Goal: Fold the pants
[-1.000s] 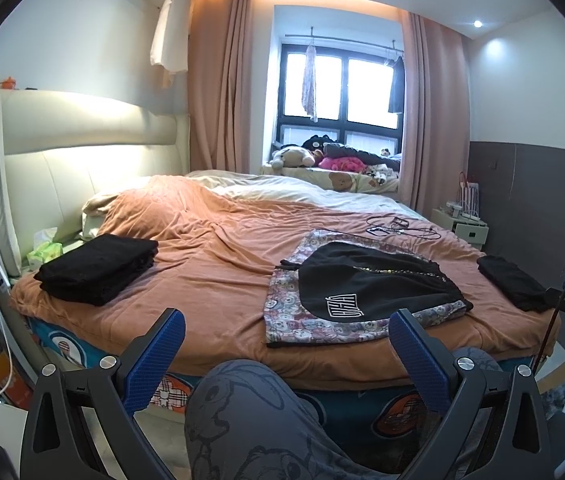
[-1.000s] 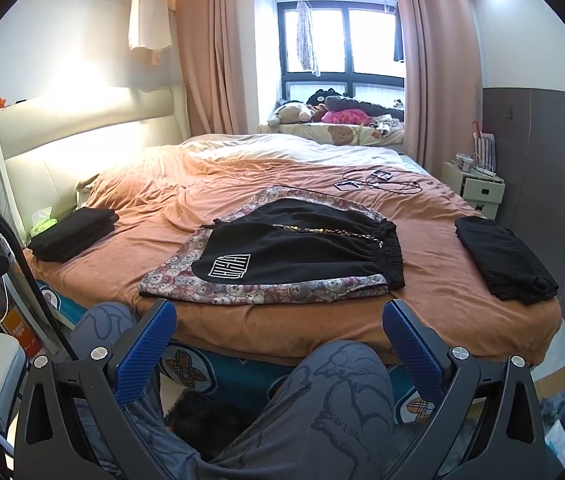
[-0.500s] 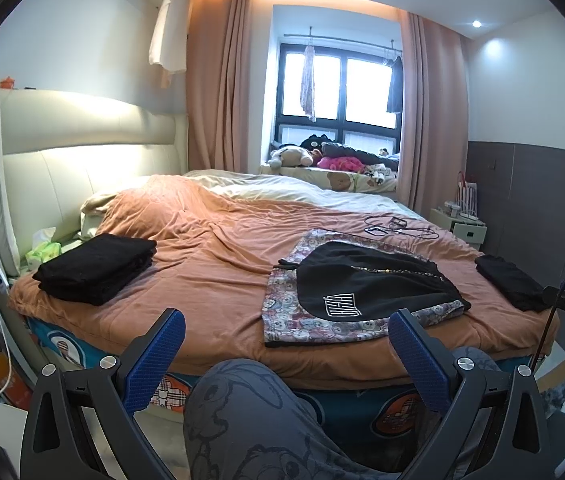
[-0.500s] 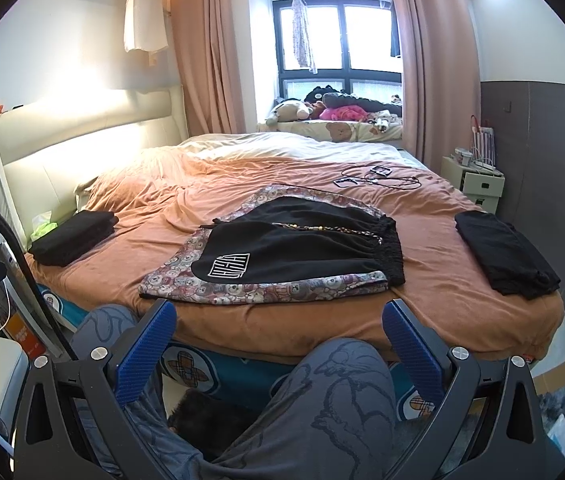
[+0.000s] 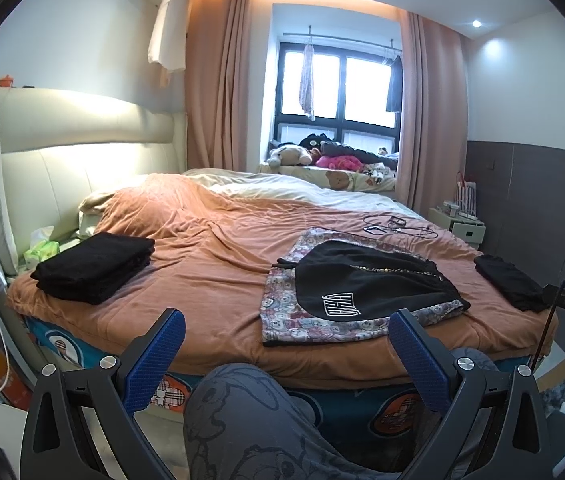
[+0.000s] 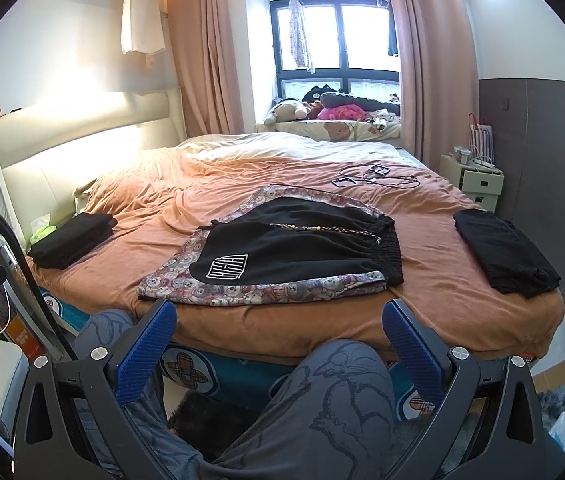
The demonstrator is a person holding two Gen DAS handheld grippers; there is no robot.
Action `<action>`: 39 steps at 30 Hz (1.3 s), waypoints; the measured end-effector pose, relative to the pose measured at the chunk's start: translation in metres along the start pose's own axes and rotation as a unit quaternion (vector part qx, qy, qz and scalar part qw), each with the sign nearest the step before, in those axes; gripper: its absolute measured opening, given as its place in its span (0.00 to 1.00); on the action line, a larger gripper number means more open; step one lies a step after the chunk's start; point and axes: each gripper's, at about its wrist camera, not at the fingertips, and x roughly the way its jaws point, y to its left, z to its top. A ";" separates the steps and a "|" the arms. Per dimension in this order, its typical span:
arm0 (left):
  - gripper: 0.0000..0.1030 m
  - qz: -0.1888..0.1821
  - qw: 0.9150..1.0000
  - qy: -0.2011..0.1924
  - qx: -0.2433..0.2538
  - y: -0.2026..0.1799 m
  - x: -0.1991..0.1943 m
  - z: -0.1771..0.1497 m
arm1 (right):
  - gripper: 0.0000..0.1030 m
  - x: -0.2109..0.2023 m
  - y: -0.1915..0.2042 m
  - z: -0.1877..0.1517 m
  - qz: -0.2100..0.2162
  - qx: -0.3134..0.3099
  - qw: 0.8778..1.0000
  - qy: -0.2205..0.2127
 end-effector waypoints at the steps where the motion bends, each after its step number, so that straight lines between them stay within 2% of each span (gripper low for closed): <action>1: 1.00 0.000 1.000 0.000 0.000 0.000 0.000 0.000 | 1.00 0.001 0.000 0.000 0.000 0.000 1.000 0.000; 7: 1.00 0.002 1.000 0.002 0.000 -0.002 0.008 0.003 | 1.00 0.008 0.000 0.003 0.002 0.001 1.000 0.000; 17: 1.00 0.000 1.000 0.016 -0.010 0.008 0.042 0.007 | 1.00 0.035 -0.009 0.010 -0.001 0.009 1.000 0.007; 29: 1.00 0.002 0.997 0.074 -0.022 0.017 0.105 -0.002 | 1.00 0.092 -0.035 0.018 -0.015 0.043 0.998 0.049; 39: 1.00 -0.001 0.989 0.141 -0.049 0.027 0.170 -0.020 | 1.00 0.138 -0.057 0.027 -0.034 0.073 0.993 0.087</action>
